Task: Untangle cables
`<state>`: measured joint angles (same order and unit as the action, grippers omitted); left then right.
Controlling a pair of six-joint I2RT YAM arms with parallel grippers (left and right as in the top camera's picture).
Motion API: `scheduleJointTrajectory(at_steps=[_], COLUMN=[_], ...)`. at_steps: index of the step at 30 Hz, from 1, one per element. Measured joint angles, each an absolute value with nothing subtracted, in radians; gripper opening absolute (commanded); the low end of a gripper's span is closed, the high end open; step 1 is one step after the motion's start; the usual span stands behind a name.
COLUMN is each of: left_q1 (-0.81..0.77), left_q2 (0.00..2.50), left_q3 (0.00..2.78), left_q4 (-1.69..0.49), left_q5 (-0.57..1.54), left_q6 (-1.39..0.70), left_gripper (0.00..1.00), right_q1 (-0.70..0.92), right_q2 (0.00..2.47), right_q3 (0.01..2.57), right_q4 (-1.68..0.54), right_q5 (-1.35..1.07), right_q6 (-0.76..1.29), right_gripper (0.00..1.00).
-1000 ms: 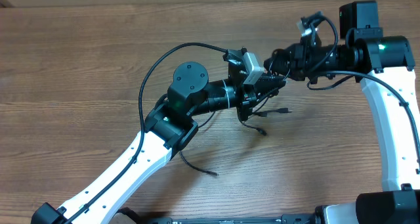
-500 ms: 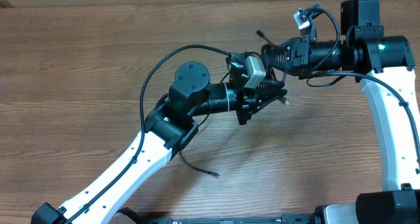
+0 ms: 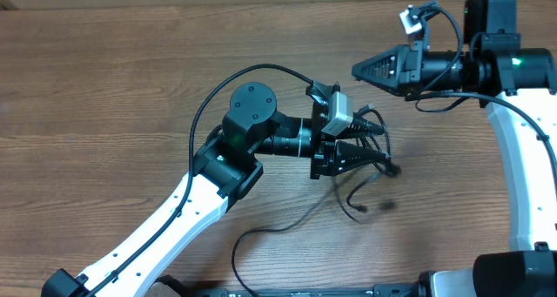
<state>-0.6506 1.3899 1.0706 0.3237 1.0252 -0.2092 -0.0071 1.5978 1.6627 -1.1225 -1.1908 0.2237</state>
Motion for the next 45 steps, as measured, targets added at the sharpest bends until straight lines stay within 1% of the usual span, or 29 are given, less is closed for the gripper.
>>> scheduleJointTrajectory(at_steps=[2,5,9,11,14,17,19,20,22,23,25,26,28,30,31,32,36,40,42,45], left_q1=[-0.637,-0.603,-0.548,-0.521,-0.495,-0.484,-0.484,-0.484,-0.484,-0.484,-0.484,-0.484,-0.484,-0.484,-0.484,-0.484,-0.484,-0.484,-0.484,-0.484], left_q2=[1.39,1.39,1.39,1.39,1.39,1.39,1.39,1.39,1.39,1.39,1.39,1.39,1.39,1.39,1.39,1.39,1.39,1.39,1.39,1.39], left_q3=[1.071,1.071,1.071,1.071,1.071,1.071,1.071,1.071,1.071,1.071,1.071,1.071,1.071,1.071,1.071,1.071,1.071,1.071,1.071,1.071], left_q4=[0.319,0.318,0.315,0.307,0.269,0.172,0.091,0.057,-0.024,-0.069,-0.14,-0.167,-0.202,-0.218,-0.22,-0.22,-0.229,-0.255,-0.263,-0.267], left_q5=[1.04,1.048,1.056,1.059,1.059,1.043,1.033,1.029,1.02,1.013,0.979,0.956,0.896,0.827,0.8,0.773,0.666,0.599,0.564,0.53], left_q6=[-0.208,-0.213,-0.239,-0.247,-0.258,-0.263,-0.258,-0.256,-0.237,-0.224,-0.2,-0.193,-0.184,-0.177,-0.176,-0.176,-0.173,-0.172,-0.173,-0.172], left_gripper=[0.17,0.08,0.04,0.05,0.14,0.24,0.28,0.32,0.33,0.36,0.51,0.57,0.62,0.75,0.8,0.84,0.94,0.98,0.98,0.99], right_q1=[-0.023,-0.041,-0.06,-0.067,-0.069,-0.07,-0.07,-0.07,-0.07,-0.07,-0.07,-0.07,-0.071,-0.07,-0.07,-0.07,-0.07,-0.07,-0.071,-0.07], right_q2=[1.598,1.598,1.598,1.598,1.598,1.598,1.598,1.598,1.598,1.598,1.598,1.598,1.598,1.598,1.598,1.598,1.597,1.597,1.597,1.597], right_q3=[1.663,1.663,1.663,1.663,1.663,1.663,1.663,1.663,1.663,1.664,1.664,1.664,1.664,1.663,1.662,1.66,1.579,1.466,1.398,1.317], right_q4=[-1.124,-1.129,-1.164,-1.186,-1.228,-1.282,-1.327,-1.356,-1.426,-1.471,-1.55,-1.586,-1.635,-1.678,-1.688,-1.694,-1.689,-1.665,-1.65,-1.64], right_q5=[-1.195,-1.182,-1.117,-1.071,-1.0,-0.905,-0.828,-0.782,-0.68,-0.619,-0.525,-0.485,-0.419,-0.359,-0.337,-0.313,-0.245,-0.223,-0.217,-0.209], right_q6=[0.224,0.224,0.223,0.224,0.222,0.221,0.224,0.233,0.255,0.27,0.288,0.294,0.3,0.309,0.31,0.313,0.315,0.315,0.32,0.326], right_gripper=[0.04,0.05,0.08,0.09,0.11,0.19,0.23,0.27,0.35,0.46,0.57,0.61,0.66,0.72,0.78,0.81,0.83,0.81,0.79,0.79])
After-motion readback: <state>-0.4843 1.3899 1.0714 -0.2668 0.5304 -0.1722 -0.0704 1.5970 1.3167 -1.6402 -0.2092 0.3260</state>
